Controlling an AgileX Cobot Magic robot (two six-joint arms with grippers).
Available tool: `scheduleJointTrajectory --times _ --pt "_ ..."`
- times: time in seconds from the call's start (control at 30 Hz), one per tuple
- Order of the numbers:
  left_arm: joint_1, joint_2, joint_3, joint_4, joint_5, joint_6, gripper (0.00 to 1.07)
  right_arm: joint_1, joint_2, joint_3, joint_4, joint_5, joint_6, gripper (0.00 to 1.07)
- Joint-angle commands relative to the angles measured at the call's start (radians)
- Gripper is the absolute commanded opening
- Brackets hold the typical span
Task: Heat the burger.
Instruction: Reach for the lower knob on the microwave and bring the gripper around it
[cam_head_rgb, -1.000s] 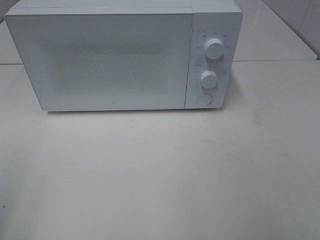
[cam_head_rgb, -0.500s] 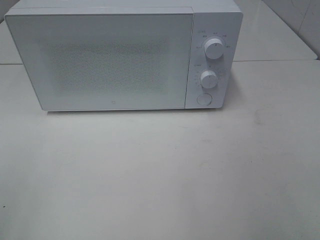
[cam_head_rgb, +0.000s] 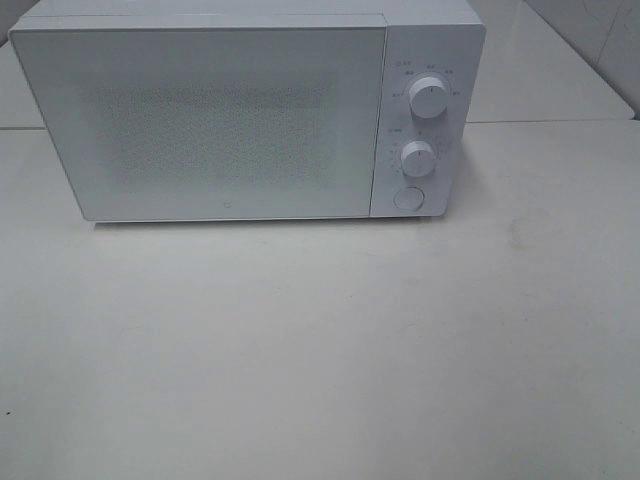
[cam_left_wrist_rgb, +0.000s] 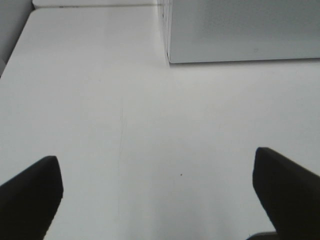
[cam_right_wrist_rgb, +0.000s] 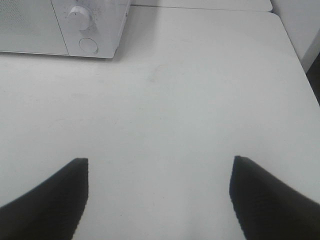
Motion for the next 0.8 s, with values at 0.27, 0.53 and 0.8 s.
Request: scheduleJointTrajectory --times 0.27,0.53,0.8 --pt "0.004 -0.092 0.004 -0.004 -0.002 0.003 0.98 -0.006 -0.023 -0.001 0.001 -0.007 0.002 0.75" --pt "0.004 -0.089 0.004 -0.004 -0.002 0.003 0.98 -0.006 -0.018 -0.001 0.001 -0.007 0.002 0.75" --pt "0.004 -0.087 0.004 -0.004 -0.002 0.003 0.98 -0.006 -0.018 -0.001 0.001 -0.007 0.002 0.75"
